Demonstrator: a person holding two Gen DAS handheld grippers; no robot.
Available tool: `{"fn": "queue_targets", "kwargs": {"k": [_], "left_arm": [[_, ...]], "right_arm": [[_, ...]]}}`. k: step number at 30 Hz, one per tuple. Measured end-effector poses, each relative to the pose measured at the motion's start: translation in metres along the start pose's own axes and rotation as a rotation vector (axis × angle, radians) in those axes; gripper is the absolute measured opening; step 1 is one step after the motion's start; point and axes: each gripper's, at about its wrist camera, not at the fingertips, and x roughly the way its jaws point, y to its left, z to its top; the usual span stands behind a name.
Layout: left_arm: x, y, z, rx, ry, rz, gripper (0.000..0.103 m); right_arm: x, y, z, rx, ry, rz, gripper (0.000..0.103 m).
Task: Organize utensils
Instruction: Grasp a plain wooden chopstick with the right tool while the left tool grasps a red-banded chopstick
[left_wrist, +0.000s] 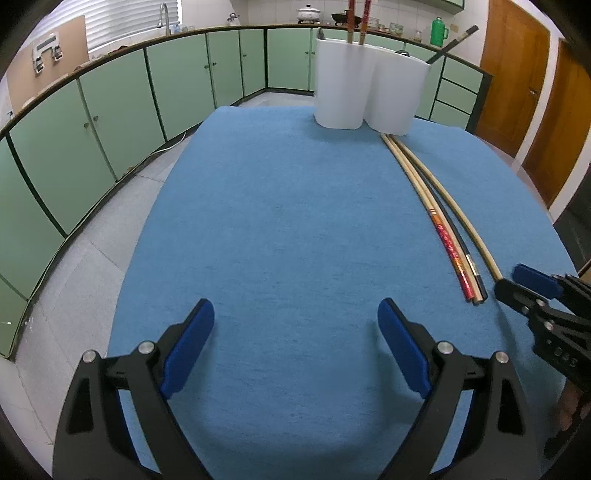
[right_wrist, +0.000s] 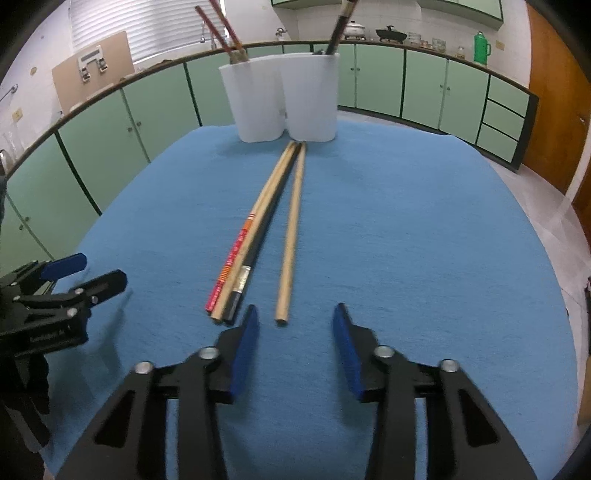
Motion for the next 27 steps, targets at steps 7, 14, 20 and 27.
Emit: {"fn": "queue_targets", "kwargs": {"k": [7, 14, 20, 27], "left_arm": [[0.002, -0.016, 0.0, 0.029, 0.018, -0.048, 0.088], [0.008, -0.051, 0.0, 0.069, 0.033, -0.113, 0.088], [0.017, -0.078, 0.004, 0.102, 0.036, -0.124, 0.088], [0.027, -0.084, 0.008, 0.109, 0.042, -0.062, 0.088]], "right_arm": [[0.003, -0.008, 0.002, 0.033, 0.003, 0.048, 0.007], [-0.009, -0.032, -0.008, 0.068, -0.005, 0.008, 0.007], [-0.012, -0.048, -0.012, 0.091, -0.009, -0.002, 0.007], [-0.011, -0.05, -0.013, 0.1, -0.013, 0.01, 0.007]]}}
